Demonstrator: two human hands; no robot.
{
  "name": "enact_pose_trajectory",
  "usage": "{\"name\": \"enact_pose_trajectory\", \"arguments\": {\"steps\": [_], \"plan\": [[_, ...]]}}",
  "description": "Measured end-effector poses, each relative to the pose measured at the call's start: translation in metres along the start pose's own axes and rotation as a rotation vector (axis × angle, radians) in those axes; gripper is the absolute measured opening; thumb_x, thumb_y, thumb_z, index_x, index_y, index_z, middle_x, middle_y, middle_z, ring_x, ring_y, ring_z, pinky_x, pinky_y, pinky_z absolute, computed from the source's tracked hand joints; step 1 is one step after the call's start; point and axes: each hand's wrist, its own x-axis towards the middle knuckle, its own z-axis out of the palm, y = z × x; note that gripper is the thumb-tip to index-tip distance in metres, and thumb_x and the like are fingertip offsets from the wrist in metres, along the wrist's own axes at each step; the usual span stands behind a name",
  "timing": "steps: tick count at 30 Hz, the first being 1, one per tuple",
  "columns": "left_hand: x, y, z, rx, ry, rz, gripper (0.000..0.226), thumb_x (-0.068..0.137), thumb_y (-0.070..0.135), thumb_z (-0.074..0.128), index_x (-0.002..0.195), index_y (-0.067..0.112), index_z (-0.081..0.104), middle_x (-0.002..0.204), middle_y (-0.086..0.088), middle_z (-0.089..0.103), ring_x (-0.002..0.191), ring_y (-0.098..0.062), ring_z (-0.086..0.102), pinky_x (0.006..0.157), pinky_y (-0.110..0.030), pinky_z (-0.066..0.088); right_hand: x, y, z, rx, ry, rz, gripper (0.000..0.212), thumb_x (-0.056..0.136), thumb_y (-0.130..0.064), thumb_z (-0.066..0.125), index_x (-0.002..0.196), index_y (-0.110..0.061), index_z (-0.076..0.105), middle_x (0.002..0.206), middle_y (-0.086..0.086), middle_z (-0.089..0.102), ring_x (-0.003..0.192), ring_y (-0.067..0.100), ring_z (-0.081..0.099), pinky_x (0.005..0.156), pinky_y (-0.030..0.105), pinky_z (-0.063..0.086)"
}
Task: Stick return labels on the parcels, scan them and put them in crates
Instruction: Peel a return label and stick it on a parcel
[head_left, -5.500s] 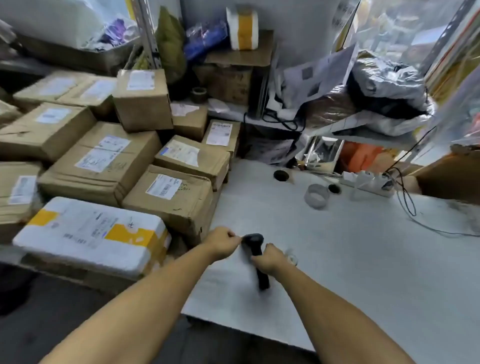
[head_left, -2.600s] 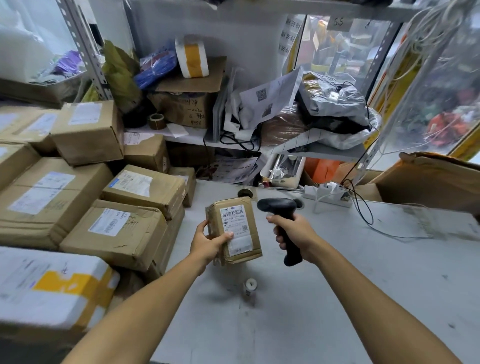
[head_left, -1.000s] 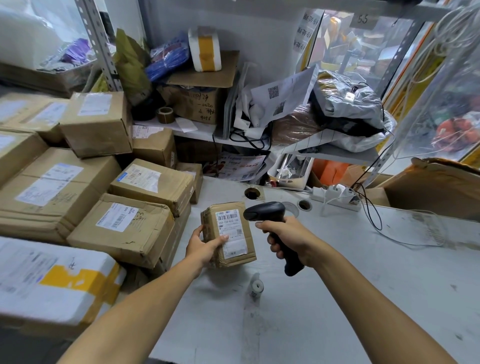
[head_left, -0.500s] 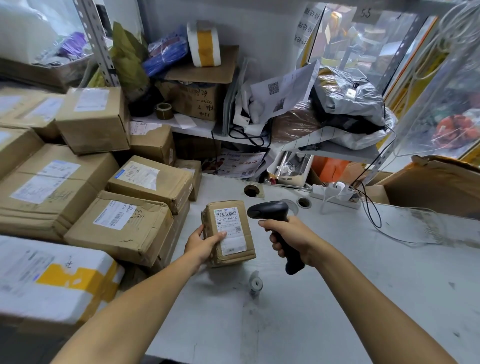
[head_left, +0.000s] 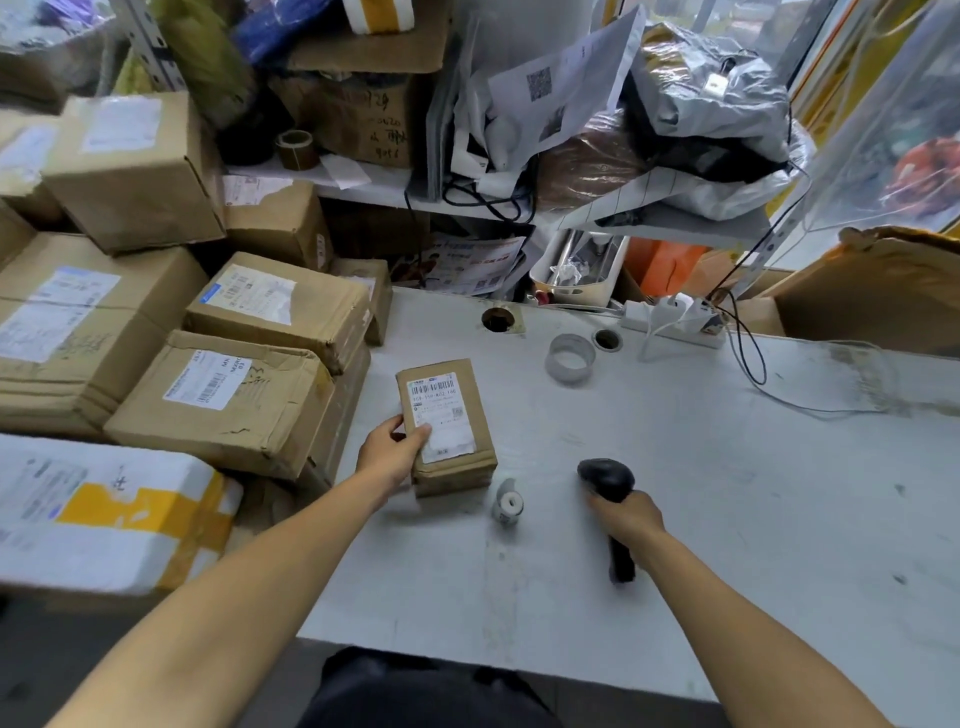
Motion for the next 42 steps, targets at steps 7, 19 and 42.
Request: {"name": "enact_pose_trajectory", "arguments": {"steps": [7,19,42], "plan": [[-0.009,-0.003,0.008,0.069,0.041,0.056,0.045,0.098,0.033,0.063,0.141,0.028,0.054,0.132,0.000,0.064,0.116,-0.024,0.062,0.100,-0.050,0.053,-0.017,0.006,0.019,-0.310,0.371,-0.309,0.098,0.073,-0.049,0.080,0.151,-0.018,0.030,0.139,0.011,0.034,0.130,0.031,0.032,0.107,0.045,0.028],[-0.048,-0.016,0.018,0.084,0.350,0.146,0.066,0.095,0.044,0.064,0.150,0.018,0.038,0.152,-0.007,0.035,0.141,-0.025,0.031,0.118,-0.047,0.032,-0.029,-0.013,0.076,-0.378,-0.134,-0.628,0.036,0.093,-0.038,0.065,0.126,-0.030,0.055,0.122,-0.009,0.055,0.104,0.017,0.062,0.089,0.038,0.052],[-0.079,-0.010,0.052,0.317,-0.138,0.814,0.039,0.077,0.035,0.087,0.112,0.020,0.077,0.100,0.009,0.071,0.090,-0.006,0.065,0.077,-0.028,0.057,-0.052,-0.025,0.046,0.607,-0.411,-0.400,0.026,0.096,0.007,0.047,0.110,-0.004,0.065,0.102,0.015,0.075,0.096,0.027,0.072,0.089,0.038,0.058]]}}
